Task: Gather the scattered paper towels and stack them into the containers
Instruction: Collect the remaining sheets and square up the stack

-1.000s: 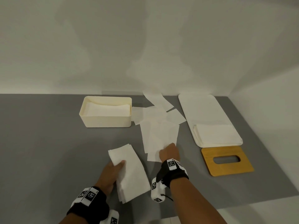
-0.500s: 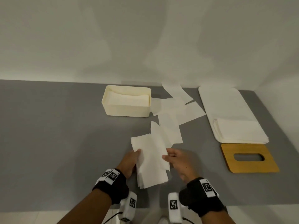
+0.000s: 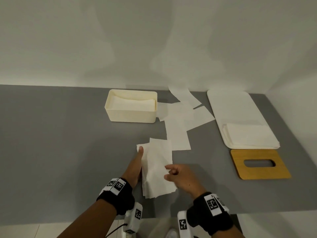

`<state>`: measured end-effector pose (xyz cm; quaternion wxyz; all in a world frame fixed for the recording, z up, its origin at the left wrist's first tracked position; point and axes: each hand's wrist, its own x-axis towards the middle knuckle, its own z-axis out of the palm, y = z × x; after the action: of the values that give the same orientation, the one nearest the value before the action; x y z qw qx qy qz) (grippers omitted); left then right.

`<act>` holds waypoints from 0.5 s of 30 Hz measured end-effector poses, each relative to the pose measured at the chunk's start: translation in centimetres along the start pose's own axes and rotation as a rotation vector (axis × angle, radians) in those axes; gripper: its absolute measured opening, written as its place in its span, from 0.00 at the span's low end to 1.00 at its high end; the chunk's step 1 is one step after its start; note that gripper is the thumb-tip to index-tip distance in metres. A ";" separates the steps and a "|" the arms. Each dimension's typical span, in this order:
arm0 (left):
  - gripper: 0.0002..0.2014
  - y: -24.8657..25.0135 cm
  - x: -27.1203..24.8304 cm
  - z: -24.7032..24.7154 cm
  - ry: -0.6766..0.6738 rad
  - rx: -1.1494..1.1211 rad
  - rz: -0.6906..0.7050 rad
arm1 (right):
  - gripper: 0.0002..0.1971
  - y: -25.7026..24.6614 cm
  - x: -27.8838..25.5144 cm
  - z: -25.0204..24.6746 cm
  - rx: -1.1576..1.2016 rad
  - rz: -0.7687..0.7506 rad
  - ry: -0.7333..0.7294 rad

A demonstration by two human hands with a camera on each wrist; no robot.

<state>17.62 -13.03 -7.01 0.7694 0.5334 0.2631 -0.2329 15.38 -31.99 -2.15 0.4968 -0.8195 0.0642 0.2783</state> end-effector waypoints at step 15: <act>0.15 -0.5 -2.1 0.1 -0.187 0.113 0.096 | 0.14 -0.4 6.8 -1.4 0.245 0.302 0.191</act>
<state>15.77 -13.08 -5.97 0.7696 0.5639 0.1509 -0.2589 21.75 -31.80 -4.94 0.5370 -0.7567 0.2664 0.2610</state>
